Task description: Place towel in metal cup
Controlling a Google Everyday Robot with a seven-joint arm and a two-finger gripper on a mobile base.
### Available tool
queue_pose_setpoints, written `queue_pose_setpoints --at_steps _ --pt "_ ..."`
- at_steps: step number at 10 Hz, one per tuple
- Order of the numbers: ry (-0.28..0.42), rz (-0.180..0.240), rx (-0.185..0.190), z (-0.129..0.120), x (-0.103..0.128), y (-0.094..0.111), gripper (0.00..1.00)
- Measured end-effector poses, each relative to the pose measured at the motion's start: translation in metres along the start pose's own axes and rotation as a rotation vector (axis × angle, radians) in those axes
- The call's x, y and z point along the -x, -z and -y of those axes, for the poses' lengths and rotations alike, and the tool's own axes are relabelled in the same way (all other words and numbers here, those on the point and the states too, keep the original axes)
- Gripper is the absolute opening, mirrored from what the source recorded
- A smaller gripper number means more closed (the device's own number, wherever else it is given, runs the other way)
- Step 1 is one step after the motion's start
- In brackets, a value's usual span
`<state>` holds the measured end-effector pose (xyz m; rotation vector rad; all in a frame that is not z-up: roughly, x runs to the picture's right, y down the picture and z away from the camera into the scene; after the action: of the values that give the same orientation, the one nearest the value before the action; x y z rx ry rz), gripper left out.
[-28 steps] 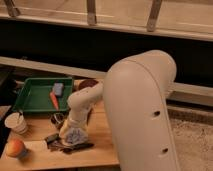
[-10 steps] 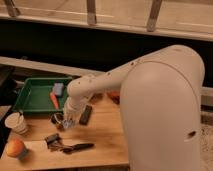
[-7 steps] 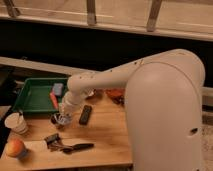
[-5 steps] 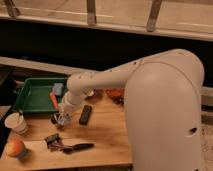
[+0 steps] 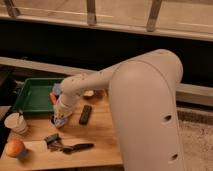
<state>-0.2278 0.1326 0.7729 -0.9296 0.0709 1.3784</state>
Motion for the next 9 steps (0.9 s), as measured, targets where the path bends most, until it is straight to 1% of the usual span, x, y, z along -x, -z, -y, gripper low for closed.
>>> queue_pose_setpoints --at_steps 1,3,6,7,9 --pt "0.01 -0.002 0.007 -0.003 0.002 -0.003 0.01" --pt "0.025 -0.006 0.019 -0.009 0.004 -0.008 0.16" --pt "0.044 -0.011 0.034 -0.018 0.008 -0.013 0.45" --pt "0.053 -0.014 0.039 -0.021 0.01 -0.016 0.58" --pt "0.064 -0.019 0.043 -0.027 0.011 -0.018 0.76"
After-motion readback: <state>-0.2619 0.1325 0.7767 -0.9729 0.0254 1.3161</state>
